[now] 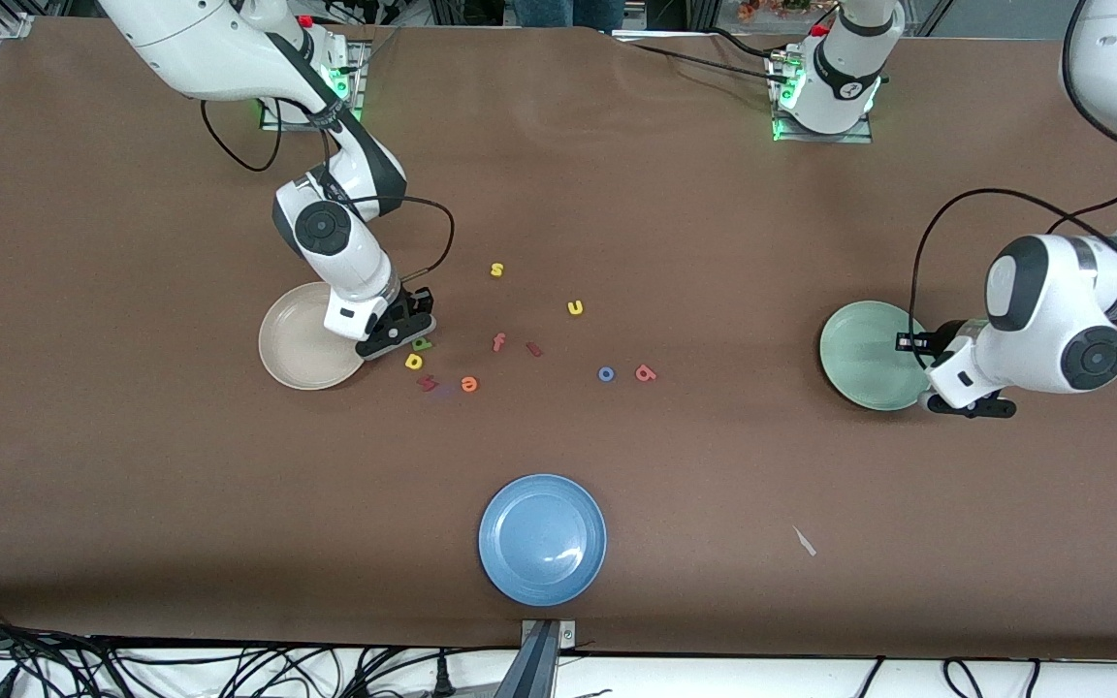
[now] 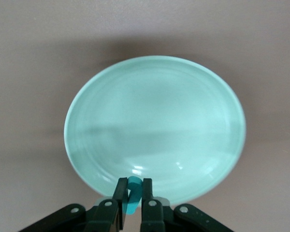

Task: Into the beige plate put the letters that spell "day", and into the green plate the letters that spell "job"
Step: 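Close the left gripper on the teal 1 while the right gripper grasps the y, then place the 1 on the green plate while the right gripper places the y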

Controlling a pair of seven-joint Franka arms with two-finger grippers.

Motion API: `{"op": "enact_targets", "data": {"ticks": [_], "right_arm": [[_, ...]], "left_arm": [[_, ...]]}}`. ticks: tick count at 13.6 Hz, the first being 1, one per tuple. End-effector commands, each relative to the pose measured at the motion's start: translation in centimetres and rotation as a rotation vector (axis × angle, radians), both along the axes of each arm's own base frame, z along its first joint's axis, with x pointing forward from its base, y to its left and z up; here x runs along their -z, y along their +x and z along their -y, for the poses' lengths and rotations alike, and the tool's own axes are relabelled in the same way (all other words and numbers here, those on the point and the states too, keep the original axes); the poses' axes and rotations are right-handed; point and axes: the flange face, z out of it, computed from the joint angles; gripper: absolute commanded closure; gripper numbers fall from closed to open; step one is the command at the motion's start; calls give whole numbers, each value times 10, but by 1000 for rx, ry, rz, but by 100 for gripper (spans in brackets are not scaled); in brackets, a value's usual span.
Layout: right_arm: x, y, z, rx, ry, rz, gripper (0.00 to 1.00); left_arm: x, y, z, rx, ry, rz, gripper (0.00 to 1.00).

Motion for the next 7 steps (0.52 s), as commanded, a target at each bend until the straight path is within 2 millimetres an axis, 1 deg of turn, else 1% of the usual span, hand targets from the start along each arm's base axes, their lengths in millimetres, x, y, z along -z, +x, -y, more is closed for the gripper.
{"op": "enact_targets", "data": {"ticks": [1, 2, 3, 4, 5, 6, 7], "right_arm": [[-16, 7, 24, -14, -31, 1, 81], [-28, 14, 29, -19, -49, -6, 81], [-38, 22, 38, -29, -66, -16, 81], [-47, 29, 45, -33, -84, -28, 81], [-58, 37, 49, -43, -96, -35, 81], [-69, 44, 50, -57, -110, -47, 81], [-78, 53, 53, -71, -119, -55, 81]], "left_arm": [[30, 0, 1, 70, 45, -24, 98], [30, -1, -3, 67, 48, -24, 85], [29, 0, -7, 59, 47, -21, 57], [26, 1, -5, 52, 40, -15, 1], [13, 5, 0, 53, 44, 4, 0], [-4, 10, 12, 31, 51, 29, 0], [-17, 14, 34, -3, 48, 54, 0]]}}
